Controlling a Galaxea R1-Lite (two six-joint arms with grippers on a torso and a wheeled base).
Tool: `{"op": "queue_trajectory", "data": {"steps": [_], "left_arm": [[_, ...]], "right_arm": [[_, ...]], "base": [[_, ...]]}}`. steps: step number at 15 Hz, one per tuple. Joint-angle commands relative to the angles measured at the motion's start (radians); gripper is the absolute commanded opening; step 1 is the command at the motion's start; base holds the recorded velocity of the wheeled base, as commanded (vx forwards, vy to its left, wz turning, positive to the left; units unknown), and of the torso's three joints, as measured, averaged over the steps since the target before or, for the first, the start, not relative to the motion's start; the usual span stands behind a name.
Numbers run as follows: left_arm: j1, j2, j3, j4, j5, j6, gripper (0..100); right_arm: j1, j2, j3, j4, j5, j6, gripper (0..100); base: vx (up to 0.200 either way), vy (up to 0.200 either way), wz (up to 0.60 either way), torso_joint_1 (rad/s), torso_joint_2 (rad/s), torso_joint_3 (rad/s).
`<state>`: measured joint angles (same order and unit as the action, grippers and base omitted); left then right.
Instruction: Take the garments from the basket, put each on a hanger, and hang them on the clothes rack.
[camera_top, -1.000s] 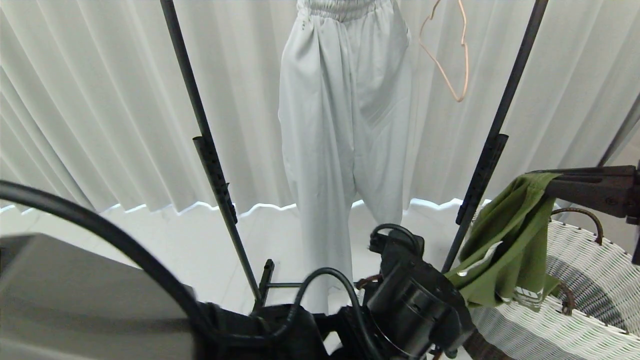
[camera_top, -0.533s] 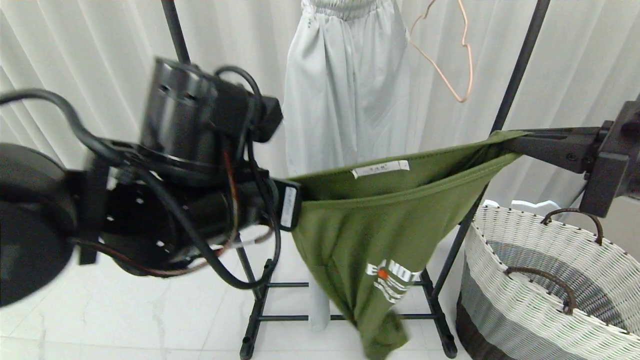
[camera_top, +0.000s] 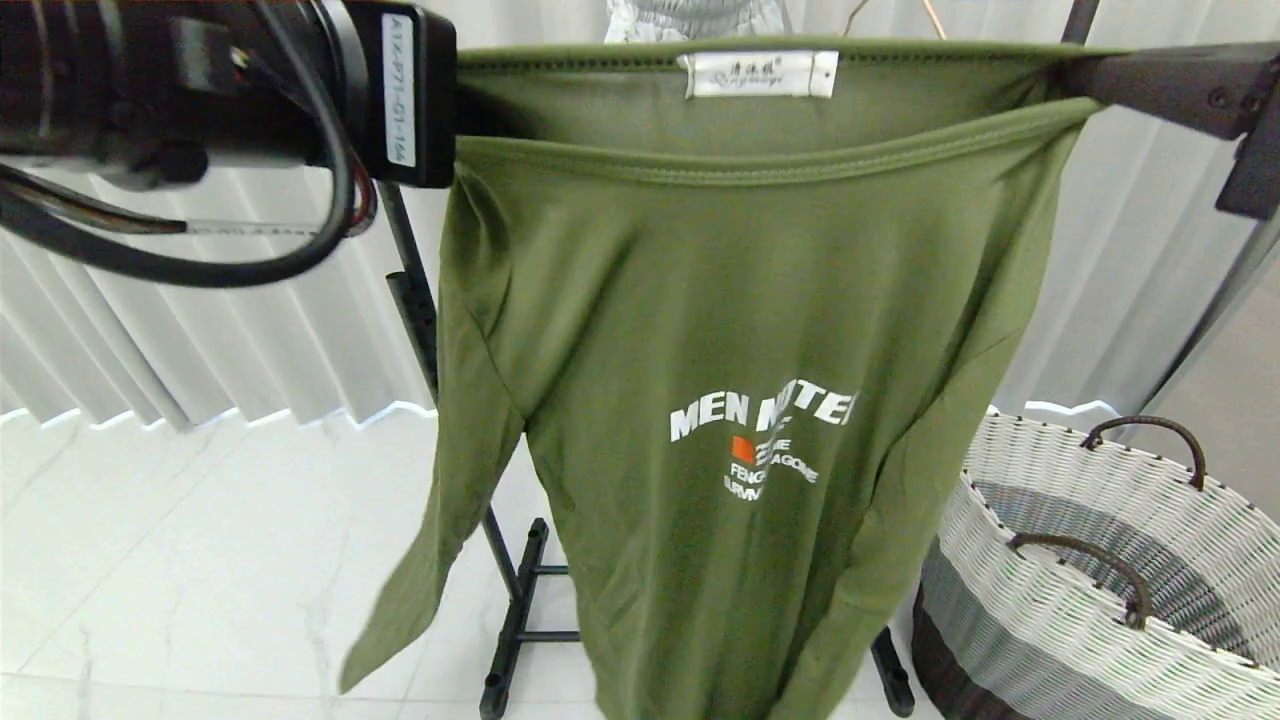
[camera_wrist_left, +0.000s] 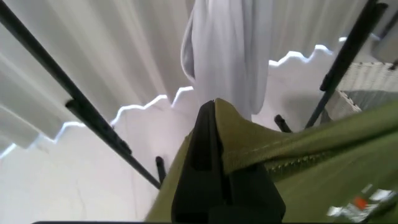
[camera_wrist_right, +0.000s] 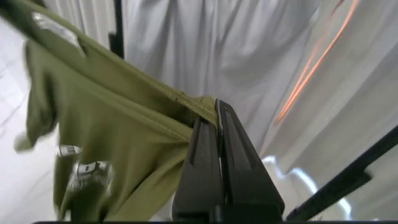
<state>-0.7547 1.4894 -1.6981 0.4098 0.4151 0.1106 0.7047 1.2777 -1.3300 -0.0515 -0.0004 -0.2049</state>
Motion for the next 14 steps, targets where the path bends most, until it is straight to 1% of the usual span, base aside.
{"op": "queue_trajectory", "data": {"steps": [1, 3, 4, 5, 6, 7, 9, 11, 12, 13, 14], "left_arm": [[-0.012, -0.011, -0.081, 0.014, -0.078, 0.030, 0], [-0.012, -0.040, -0.091, 0.014, -0.213, 0.109, 0], [-0.012, -0.047, -0.094, 0.011, -0.249, 0.144, 0], [-0.011, -0.050, -0.094, 0.009, -0.260, 0.159, 0], [-0.012, -0.050, -0.092, 0.009, -0.260, 0.159, 0], [-0.014, -0.050, -0.084, 0.009, -0.257, 0.156, 0], [-0.020, -0.031, -0.089, 0.007, -0.251, 0.156, 0], [-0.022, -0.006, -0.104, -0.031, -0.249, 0.156, 0], [-0.022, 0.000, -0.104, -0.045, -0.249, 0.158, 0], [-0.020, 0.009, -0.101, -0.071, -0.248, 0.158, 0], [-0.022, 0.014, -0.103, -0.071, -0.242, 0.158, 0]], "right_arm": [[0.001, 0.054, -0.086, 0.007, 0.000, -0.041, 0], [0.001, 0.065, -0.136, 0.039, -0.001, -0.064, 0], [0.001, 0.062, -0.153, 0.068, -0.001, -0.068, 0], [0.001, 0.055, -0.167, 0.094, -0.004, -0.073, 0], [0.001, 0.040, -0.187, 0.125, -0.009, -0.074, 0], [0.001, 0.017, -0.210, 0.190, -0.009, -0.074, 0], [0.007, -0.043, -0.264, 0.366, 0.010, -0.073, 0], [0.039, -0.104, -0.281, 0.522, 0.097, -0.070, 0], [0.052, -0.113, -0.276, 0.548, 0.120, -0.068, 0], [0.101, -0.124, -0.264, 0.593, 0.149, -0.068, 0], [0.148, -0.123, -0.253, 0.596, 0.149, -0.068, 0]], "base": [[0.000, 0.000, 0.00, 0.000, 0.00, 0.000], [0.000, 0.000, 0.00, 0.000, 0.00, 0.000], [0.000, 0.000, 0.00, 0.000, 0.00, 0.000], [0.000, 0.000, 0.00, 0.000, 0.00, 0.000], [0.000, 0.000, 0.00, 0.000, 0.00, 0.000], [0.000, 0.000, 0.00, 0.000, 0.00, 0.000], [0.000, 0.000, 0.00, 0.000, 0.00, 0.000], [0.000, 0.000, 0.00, 0.000, 0.00, 0.000], [0.000, 0.000, 0.00, 0.000, 0.00, 0.000], [0.000, 0.000, 0.00, 0.000, 0.00, 0.000], [0.000, 0.000, 0.00, 0.000, 0.00, 0.000]]}}
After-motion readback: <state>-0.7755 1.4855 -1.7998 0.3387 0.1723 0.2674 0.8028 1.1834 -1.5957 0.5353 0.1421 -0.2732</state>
